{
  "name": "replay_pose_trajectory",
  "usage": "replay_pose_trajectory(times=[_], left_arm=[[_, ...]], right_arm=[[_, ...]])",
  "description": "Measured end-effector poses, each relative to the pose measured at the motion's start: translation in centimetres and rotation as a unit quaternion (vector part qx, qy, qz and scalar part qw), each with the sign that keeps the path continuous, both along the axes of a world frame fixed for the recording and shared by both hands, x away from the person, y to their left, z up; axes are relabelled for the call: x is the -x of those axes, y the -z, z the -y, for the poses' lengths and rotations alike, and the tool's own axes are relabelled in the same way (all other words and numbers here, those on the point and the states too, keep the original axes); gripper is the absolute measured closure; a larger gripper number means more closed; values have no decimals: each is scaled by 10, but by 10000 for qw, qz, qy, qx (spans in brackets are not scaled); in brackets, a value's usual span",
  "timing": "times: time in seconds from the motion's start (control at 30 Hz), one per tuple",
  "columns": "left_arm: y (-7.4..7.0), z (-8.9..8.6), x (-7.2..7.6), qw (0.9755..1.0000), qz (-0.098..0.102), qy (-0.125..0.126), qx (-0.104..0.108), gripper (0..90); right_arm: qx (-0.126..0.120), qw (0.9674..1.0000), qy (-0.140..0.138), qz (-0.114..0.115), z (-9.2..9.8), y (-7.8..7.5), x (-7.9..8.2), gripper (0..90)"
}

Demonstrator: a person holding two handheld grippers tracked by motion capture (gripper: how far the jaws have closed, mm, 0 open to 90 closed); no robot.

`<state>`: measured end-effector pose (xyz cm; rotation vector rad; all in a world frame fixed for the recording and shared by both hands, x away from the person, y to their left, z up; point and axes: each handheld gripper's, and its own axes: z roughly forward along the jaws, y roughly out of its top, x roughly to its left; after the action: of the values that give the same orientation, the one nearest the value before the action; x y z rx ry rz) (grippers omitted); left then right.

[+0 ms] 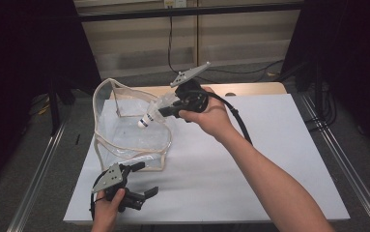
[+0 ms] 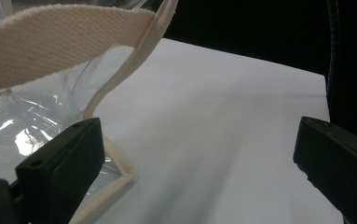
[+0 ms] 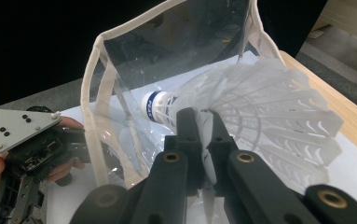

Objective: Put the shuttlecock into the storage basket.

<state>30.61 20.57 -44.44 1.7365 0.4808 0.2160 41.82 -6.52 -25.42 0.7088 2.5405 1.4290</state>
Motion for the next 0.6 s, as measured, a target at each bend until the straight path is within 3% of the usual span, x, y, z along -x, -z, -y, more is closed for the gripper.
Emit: replay_pose_trajectory(times=[0.6], left_arm=[[0, 0, 0, 10000, -5, 18, 18, 21]], right_arm=[[82, 10000, -34, 0, -10, 5, -3, 881]])
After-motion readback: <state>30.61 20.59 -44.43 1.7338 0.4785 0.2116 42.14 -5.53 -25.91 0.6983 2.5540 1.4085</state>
